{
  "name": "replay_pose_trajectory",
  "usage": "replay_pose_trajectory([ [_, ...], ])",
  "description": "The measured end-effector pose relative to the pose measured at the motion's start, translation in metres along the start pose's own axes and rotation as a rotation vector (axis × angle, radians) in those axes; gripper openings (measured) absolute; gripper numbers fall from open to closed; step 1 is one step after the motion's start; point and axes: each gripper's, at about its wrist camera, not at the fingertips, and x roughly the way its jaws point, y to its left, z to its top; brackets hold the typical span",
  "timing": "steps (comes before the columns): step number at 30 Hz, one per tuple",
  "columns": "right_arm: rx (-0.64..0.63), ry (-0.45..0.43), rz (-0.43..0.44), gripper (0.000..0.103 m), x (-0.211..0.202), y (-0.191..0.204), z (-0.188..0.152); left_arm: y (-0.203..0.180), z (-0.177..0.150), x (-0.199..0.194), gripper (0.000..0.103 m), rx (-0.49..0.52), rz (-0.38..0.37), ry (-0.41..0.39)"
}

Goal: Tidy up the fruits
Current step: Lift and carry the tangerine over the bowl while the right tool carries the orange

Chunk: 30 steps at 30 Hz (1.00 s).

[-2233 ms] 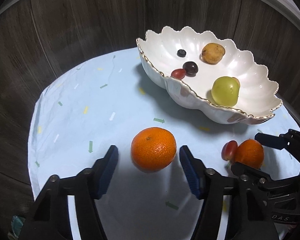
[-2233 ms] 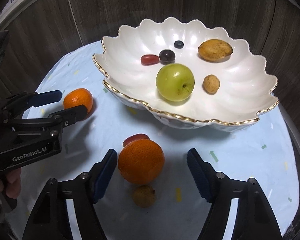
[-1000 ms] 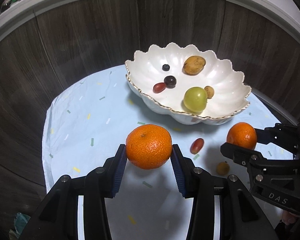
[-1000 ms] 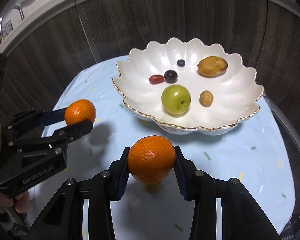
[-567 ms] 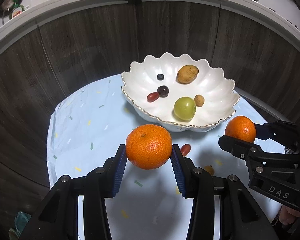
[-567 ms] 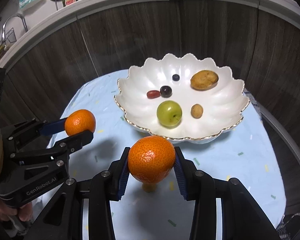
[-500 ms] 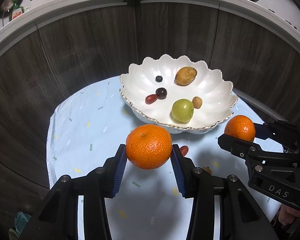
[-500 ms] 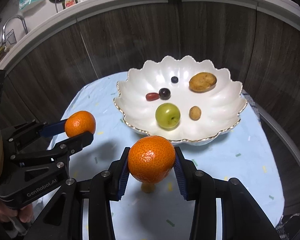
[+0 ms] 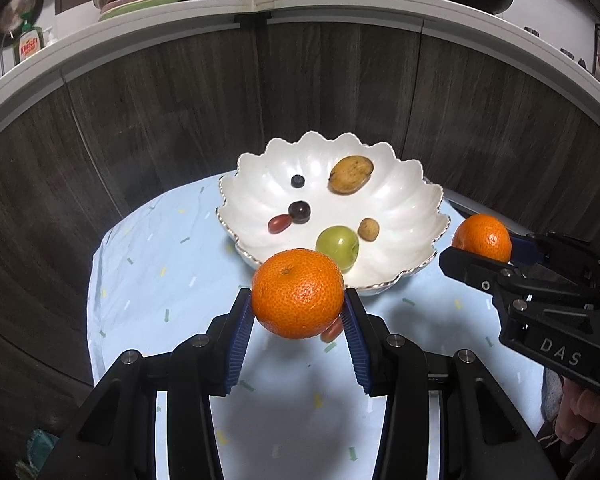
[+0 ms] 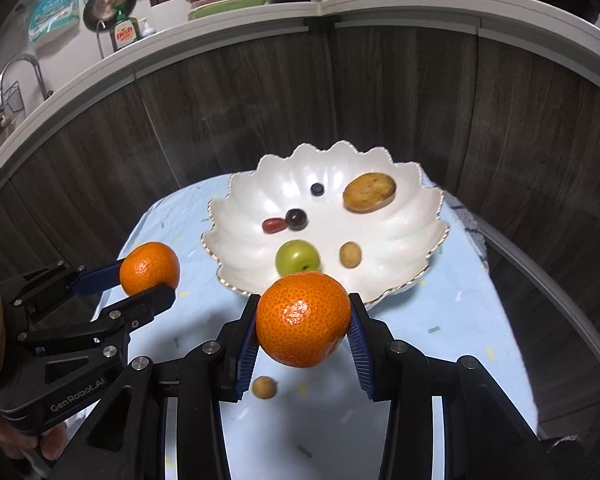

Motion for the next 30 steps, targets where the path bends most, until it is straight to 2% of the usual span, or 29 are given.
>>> replay_pose_trajectory([
  [16,0.0,-0.058,-0.046,0.042,-0.008,-0.026,0.027,-0.012,0.026,0.006,0.044,-0.008,-0.008,-0.029],
  [30,0.012,-0.065,-0.071,0.042,0.011,-0.048,0.048,-0.013,0.047,0.031,0.044,-0.008,-0.004,-0.021],
])
